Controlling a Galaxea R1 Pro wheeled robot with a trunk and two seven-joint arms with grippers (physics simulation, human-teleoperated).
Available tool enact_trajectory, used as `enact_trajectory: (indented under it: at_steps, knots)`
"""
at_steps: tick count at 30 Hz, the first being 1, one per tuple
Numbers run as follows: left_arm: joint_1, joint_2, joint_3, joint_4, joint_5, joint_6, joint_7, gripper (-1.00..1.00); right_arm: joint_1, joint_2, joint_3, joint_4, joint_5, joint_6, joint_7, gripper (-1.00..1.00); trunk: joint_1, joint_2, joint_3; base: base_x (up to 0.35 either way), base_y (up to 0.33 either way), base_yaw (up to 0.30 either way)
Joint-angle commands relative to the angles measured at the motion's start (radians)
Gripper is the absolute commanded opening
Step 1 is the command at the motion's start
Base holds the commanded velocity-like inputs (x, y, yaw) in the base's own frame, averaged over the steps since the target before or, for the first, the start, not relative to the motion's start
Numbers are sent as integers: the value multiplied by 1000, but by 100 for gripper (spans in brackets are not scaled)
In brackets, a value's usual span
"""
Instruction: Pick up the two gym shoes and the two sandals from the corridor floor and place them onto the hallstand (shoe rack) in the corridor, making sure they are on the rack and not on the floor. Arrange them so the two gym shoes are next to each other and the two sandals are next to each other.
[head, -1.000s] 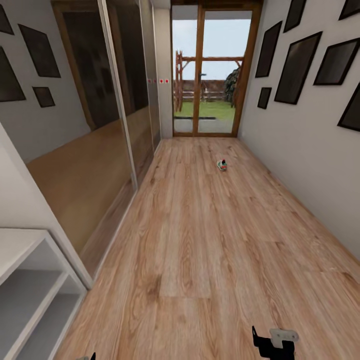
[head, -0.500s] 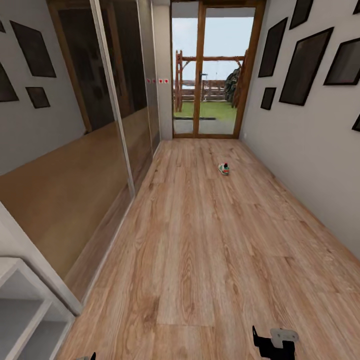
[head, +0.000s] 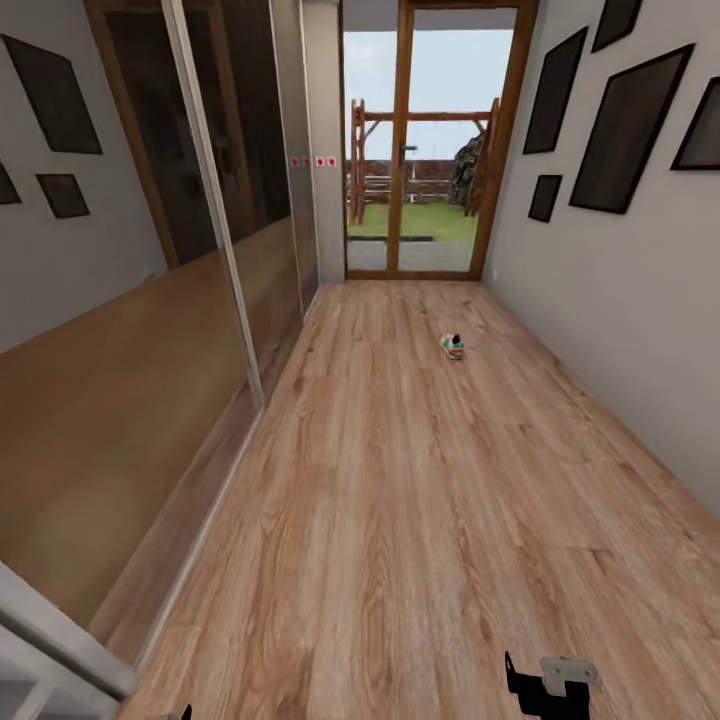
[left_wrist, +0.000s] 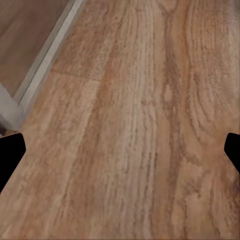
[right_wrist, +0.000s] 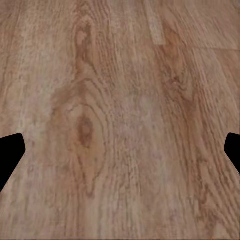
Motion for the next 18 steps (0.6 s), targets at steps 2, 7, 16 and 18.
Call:
enact_trajectory:
  at_steps: [2, 7, 16, 18]
  knots:
    - [-1, 1, -8, 1, 11, -3, -3, 100, 0, 0, 9, 0, -9, -3, -2, 100, 0, 0, -1, 339, 0, 0]
    - [-1, 1, -8, 1, 11, -3, -3, 100, 0, 0, 9, 0, -9, -3, -2, 100, 0, 0, -1, 339, -39, 0]
    - [-1, 1, -8, 1, 11, -3, -3, 100, 0, 0, 9, 0, -9, -3, -2, 100, 0, 0, -1, 338, -124, 0]
    - [-1, 1, -8, 1, 11, -3, -3, 100, 0, 0, 9, 0, -9, -3, -2, 100, 0, 0, -1, 332, -158, 0]
